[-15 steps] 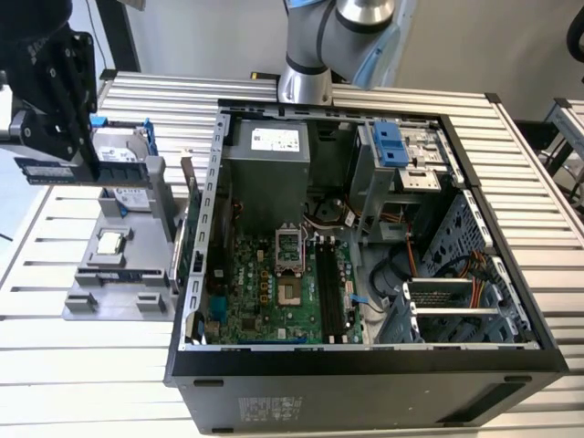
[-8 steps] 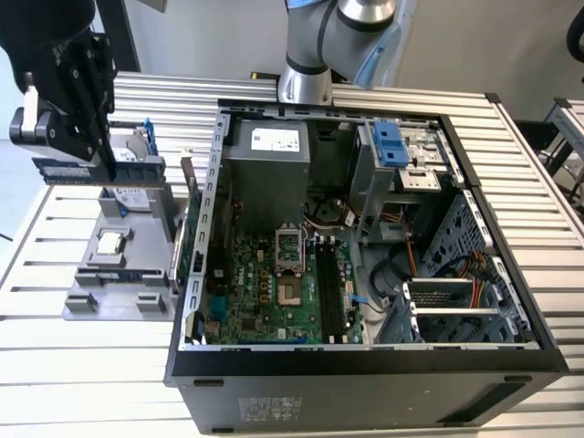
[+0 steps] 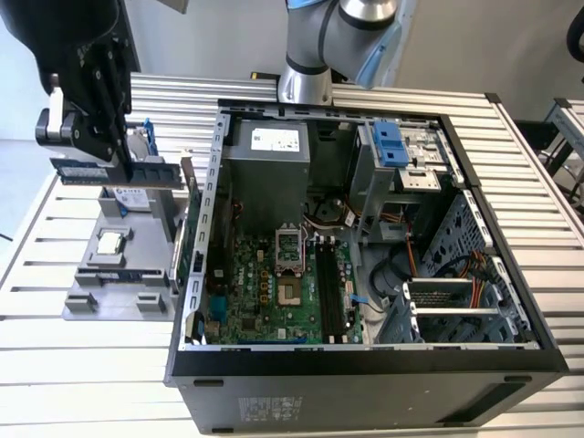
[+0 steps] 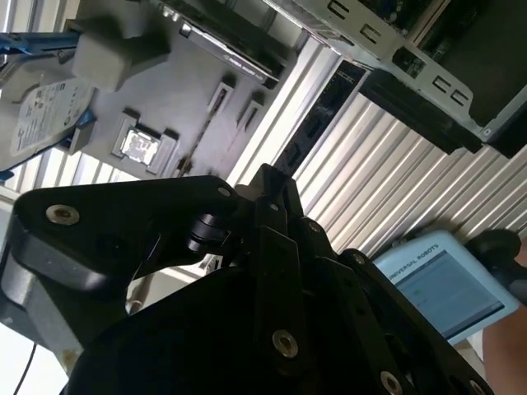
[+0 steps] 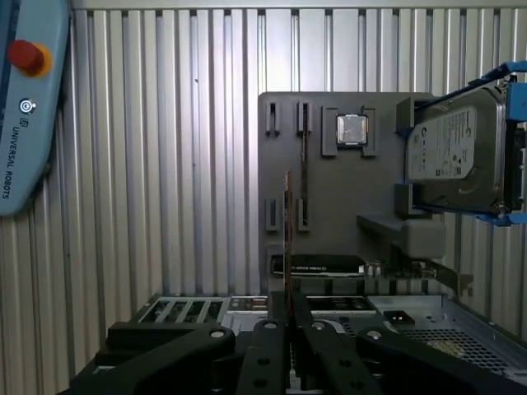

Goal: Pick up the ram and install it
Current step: 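Pick up the ram and move it above insertion slot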

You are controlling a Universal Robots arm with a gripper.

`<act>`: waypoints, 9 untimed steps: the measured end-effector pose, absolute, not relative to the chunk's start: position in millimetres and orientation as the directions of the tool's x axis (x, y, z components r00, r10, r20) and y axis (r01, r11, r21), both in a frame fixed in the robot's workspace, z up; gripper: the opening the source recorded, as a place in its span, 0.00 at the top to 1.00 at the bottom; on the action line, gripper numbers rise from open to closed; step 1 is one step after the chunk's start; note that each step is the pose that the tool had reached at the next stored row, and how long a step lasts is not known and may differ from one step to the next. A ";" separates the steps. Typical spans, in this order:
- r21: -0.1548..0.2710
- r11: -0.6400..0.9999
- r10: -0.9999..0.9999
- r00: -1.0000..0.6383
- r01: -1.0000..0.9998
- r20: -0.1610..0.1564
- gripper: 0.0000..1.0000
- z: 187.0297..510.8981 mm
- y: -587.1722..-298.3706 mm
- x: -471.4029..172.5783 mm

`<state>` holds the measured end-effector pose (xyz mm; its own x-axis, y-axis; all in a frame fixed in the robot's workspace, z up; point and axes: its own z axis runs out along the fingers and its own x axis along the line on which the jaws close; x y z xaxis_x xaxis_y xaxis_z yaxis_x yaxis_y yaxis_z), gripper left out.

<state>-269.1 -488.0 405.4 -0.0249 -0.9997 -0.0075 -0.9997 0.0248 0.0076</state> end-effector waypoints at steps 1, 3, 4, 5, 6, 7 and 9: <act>0.008 0.025 -1.000 -0.025 -1.000 -0.008 1.00 405.3 -488.0 -266.7; 0.008 0.025 -1.000 -0.025 -1.000 -0.008 1.00 405.3 -488.0 -262.4; 0.008 0.025 -1.000 -0.025 -1.000 -0.007 1.00 405.4 -488.0 -260.4; 0.008 0.025 -1.000 -0.025 -1.000 -0.008 1.00 405.3 -488.0 -258.3; 0.008 0.025 -1.000 -0.025 -1.000 -0.008 1.00 405.3 -488.0 -256.3; 0.008 0.025 -1.000 -0.025 -1.000 -0.008 1.00 405.3 -488.0 -254.2; 0.008 0.025 -1.000 -0.025 -1.000 -0.008 1.00 405.3 -488.0 -250.1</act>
<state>-250.1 -488.0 405.3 -0.0248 -0.9997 -0.0075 -0.9997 0.0248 0.0083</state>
